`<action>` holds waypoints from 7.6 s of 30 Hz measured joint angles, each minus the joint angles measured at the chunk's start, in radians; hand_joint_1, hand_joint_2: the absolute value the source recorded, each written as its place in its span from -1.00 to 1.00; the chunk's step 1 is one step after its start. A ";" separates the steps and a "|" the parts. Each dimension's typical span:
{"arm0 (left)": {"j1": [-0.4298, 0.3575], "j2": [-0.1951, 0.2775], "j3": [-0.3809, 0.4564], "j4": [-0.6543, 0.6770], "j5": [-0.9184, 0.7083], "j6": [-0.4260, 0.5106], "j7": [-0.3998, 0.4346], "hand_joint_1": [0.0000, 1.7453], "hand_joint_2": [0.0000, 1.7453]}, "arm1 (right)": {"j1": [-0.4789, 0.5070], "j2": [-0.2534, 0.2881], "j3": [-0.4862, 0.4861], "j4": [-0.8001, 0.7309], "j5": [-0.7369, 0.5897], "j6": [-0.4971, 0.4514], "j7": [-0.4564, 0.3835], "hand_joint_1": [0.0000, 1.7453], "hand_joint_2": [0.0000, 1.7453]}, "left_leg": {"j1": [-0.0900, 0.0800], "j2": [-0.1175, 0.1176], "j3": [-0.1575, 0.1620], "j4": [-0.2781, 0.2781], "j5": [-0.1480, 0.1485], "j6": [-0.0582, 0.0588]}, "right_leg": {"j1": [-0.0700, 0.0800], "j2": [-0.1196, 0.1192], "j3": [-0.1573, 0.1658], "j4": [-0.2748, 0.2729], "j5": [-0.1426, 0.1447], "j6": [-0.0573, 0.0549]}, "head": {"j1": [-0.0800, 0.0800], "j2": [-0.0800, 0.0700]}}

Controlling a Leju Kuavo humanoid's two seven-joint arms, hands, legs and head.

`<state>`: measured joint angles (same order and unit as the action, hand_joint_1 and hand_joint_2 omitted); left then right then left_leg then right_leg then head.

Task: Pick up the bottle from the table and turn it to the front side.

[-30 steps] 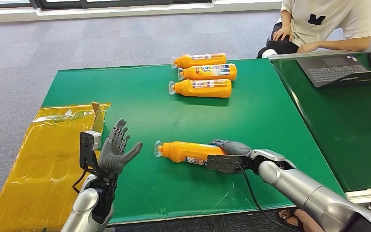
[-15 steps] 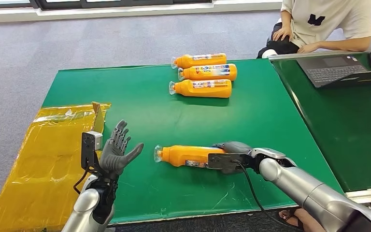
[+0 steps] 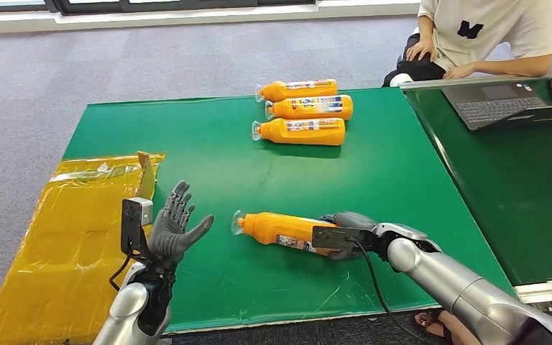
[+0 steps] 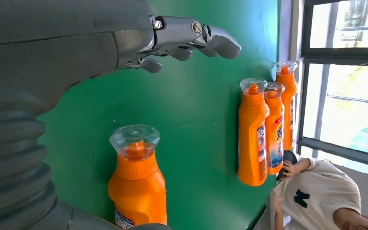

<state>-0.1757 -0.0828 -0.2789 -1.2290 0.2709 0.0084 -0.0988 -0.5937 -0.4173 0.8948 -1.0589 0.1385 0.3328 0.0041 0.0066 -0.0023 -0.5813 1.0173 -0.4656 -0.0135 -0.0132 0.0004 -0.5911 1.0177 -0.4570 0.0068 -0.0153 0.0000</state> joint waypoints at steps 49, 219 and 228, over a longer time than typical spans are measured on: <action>0.051 -0.004 0.001 -0.049 -0.059 0.054 -0.084 -1.00 -1.00 | 0.466 0.339 -0.433 -0.284 0.302 -0.670 -0.361 1.00 1.00 | 0.000 -0.002 -0.005 0.000 0.000 0.000 | 0.001 -0.001 -0.005 0.000 -0.001 0.000 | 0.000 0.000; -0.492 -0.146 -0.474 0.286 -0.587 -0.344 -0.407 1.00 1.00 | 0.457 0.535 -0.714 -0.185 -0.032 -0.253 -0.487 1.00 1.00 | 0.000 -0.003 -0.009 0.000 0.002 0.000 | -0.001 -0.002 -0.008 0.000 0.002 0.001 | 0.000 0.000; -0.494 -0.146 -0.474 0.290 -0.584 -0.352 -0.407 1.00 1.00 | 0.457 0.535 -0.714 -0.185 -0.030 -0.252 -0.486 1.00 1.00 | 0.000 -0.003 -0.009 0.000 0.002 0.000 | -0.001 -0.002 -0.008 0.000 0.002 0.001 | 0.000 0.000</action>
<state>-0.6693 -0.2285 -0.7526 -0.9388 -0.3127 -0.3435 -0.5058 -0.1370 0.1179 0.1808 -1.2440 0.1087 0.0806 -0.4822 0.0064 -0.0052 -0.5908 1.0177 -0.4639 -0.0130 -0.0141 -0.0017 -0.5992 1.0179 -0.4551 0.0075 -0.0153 0.0000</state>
